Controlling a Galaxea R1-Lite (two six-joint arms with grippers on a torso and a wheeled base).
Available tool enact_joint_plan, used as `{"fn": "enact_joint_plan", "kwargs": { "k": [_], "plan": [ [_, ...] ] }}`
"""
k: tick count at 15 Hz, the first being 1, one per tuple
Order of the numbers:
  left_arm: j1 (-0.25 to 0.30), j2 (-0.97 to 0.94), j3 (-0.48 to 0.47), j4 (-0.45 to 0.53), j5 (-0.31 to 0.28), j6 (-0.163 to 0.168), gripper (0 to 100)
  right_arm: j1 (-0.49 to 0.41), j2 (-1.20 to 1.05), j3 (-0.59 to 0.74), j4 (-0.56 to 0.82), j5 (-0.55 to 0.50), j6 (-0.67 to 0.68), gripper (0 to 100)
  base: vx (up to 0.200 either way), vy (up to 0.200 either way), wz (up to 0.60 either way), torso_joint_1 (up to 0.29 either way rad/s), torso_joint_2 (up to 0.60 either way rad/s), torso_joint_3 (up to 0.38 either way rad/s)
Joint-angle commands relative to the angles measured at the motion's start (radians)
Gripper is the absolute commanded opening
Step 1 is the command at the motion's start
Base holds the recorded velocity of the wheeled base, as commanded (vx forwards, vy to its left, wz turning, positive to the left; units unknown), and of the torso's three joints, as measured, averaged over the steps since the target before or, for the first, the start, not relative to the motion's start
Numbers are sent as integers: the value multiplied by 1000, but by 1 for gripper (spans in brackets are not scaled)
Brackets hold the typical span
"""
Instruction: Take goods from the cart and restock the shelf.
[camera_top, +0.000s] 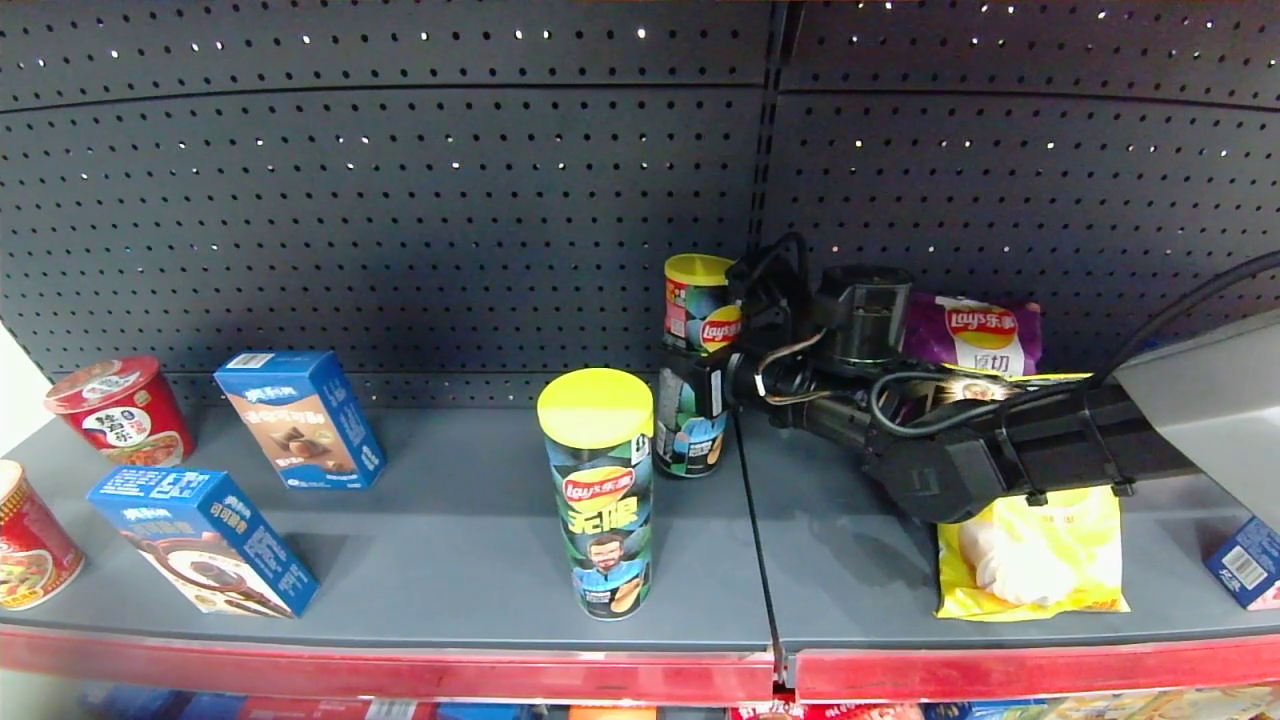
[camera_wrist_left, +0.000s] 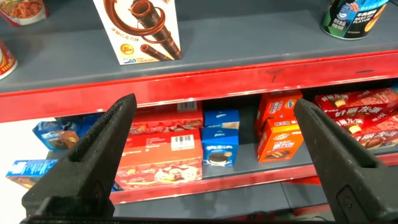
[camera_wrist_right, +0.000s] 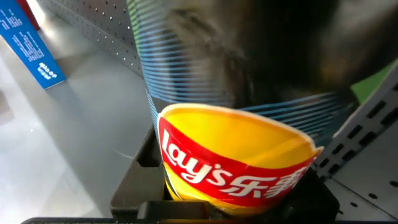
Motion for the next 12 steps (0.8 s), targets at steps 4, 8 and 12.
{"fn": "enact_joint_plan", "kwargs": {
  "k": [4,8,12],
  "plan": [
    [0,2,0,0,0,0,100,1,27,-37,5,3,0,0,0,0,0,0,0,0],
    [0,2,0,0,0,0,100,5,46,-48,4,6,0,0,0,0,0,0,0,0],
    [0,0,0,0,0,0,100,9,52,-48,4,6,0,0,0,0,0,0,0,0]
  ]
}}
